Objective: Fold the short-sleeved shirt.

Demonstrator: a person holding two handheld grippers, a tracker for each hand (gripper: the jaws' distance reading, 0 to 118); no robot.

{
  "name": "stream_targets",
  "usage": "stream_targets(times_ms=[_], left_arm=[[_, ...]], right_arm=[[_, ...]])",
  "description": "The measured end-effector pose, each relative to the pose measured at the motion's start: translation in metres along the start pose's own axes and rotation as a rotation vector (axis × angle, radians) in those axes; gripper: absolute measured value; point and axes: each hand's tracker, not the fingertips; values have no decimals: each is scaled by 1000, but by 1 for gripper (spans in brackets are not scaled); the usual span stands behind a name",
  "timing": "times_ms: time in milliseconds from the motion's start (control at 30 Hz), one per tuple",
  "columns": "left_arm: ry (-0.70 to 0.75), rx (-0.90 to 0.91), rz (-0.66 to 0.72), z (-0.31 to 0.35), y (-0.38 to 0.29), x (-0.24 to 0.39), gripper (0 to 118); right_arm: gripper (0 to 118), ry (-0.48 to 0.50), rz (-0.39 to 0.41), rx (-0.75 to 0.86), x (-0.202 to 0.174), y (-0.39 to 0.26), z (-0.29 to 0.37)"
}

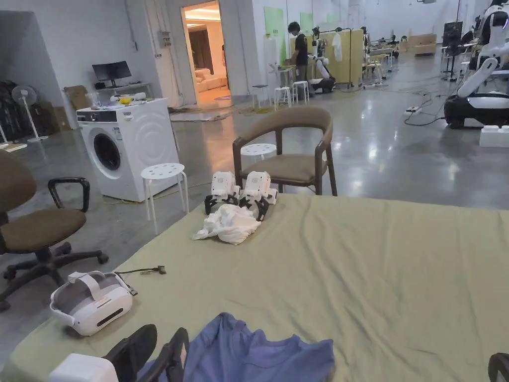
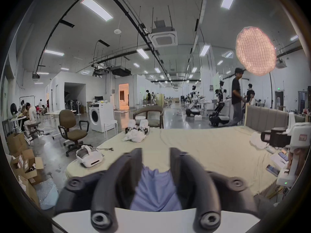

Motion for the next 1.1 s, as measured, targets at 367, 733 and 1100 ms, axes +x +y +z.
stream_targets(times_ms=[367,733,1100], left_arm=[[-150,-377,106,-142,-105,-5,87],[-133,-666,113,-284,-199,-3,74],[-49,-809,37,-316,-225,25,0]], right_arm=[[0,-38,-4,-140,17,-34,1],[0,-210,-177,-297,69,-82,24],[0,-262,-252,-327,90,-93,37]])
